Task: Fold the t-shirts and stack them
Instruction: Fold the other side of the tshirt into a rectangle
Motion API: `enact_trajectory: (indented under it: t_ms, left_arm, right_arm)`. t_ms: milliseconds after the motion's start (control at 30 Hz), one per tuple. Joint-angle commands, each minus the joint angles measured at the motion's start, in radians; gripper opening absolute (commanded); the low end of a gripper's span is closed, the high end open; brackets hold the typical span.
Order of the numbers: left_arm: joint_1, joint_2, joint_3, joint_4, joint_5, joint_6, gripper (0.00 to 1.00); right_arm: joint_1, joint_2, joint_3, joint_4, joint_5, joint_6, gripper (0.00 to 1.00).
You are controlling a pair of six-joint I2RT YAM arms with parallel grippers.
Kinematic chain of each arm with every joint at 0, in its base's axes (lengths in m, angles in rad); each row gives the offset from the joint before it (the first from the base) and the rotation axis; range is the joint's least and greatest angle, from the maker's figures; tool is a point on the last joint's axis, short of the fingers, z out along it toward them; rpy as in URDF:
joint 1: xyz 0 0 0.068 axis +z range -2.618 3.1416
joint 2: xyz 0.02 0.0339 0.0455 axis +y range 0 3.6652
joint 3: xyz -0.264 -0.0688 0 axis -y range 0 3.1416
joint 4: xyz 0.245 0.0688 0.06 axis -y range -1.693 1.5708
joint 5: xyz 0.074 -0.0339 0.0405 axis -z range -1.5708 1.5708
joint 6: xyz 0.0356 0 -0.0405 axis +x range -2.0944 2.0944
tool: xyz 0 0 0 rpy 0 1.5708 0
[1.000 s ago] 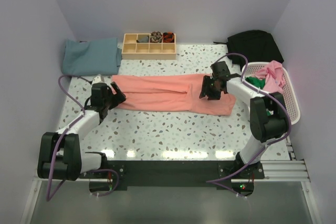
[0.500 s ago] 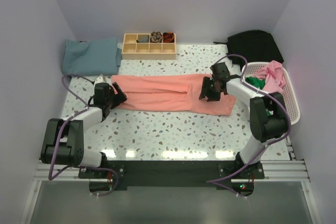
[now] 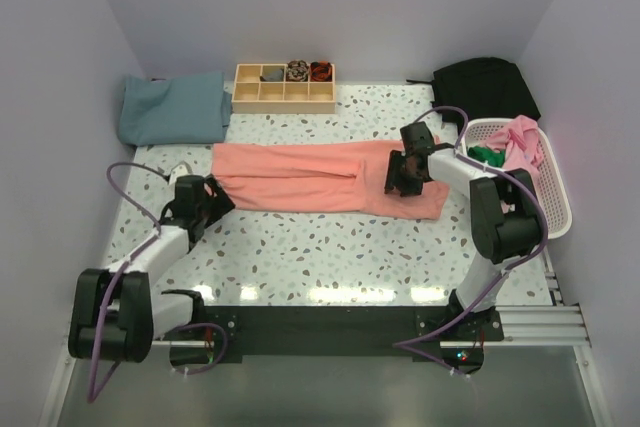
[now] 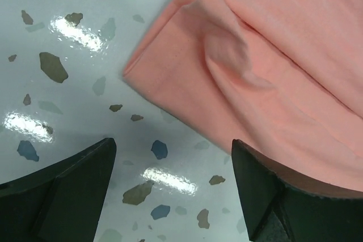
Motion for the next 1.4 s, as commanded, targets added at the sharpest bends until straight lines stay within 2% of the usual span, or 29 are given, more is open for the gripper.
enact_trajectory:
  t_ms: [0,67,233,267,300,467,600,933,1167,1367]
  left_arm:
    - [0.006,-0.126,-0.013,0.099,0.044,0.005,0.88]
    - [0.006,-0.128,0.009,0.117,0.053,0.020,0.89]
    - [0.006,-0.022,0.083,0.177,0.073,0.040,0.92]
    - [0.006,-0.002,0.089,0.189,0.075,0.042,0.93]
    - [0.006,0.043,0.099,0.209,0.078,0.043,1.00]
    - [0.006,0.168,0.116,0.275,0.084,0.036,1.00]
    - [0.006,0.246,0.126,0.239,0.066,0.017,1.00]
    - [0.007,0.127,0.008,0.030,-0.045,-0.073,1.00]
    - [0.016,0.035,0.018,-0.134,-0.051,-0.121,1.00]
    - [0.050,-0.022,-0.016,-0.148,0.004,-0.141,1.00]
  right_arm:
    - [0.001,0.020,0.000,0.014,0.012,-0.007,0.51]
    - [0.001,0.017,0.002,0.014,0.012,-0.009,0.51]
    - [0.002,0.015,0.002,0.014,0.012,-0.009,0.51]
    - [0.002,0.013,0.000,0.016,0.013,-0.009,0.51]
    - [0.001,0.013,-0.001,0.016,0.012,-0.009,0.51]
    - [0.001,0.012,0.002,0.008,0.013,-0.013,0.51]
    - [0.001,0.010,0.008,-0.001,0.012,-0.018,0.51]
    - [-0.002,0.046,0.037,-0.029,0.065,-0.024,0.51]
    - [-0.008,0.079,0.066,-0.045,0.094,-0.027,0.51]
    - [-0.013,0.075,0.062,-0.044,0.154,-0.013,0.52]
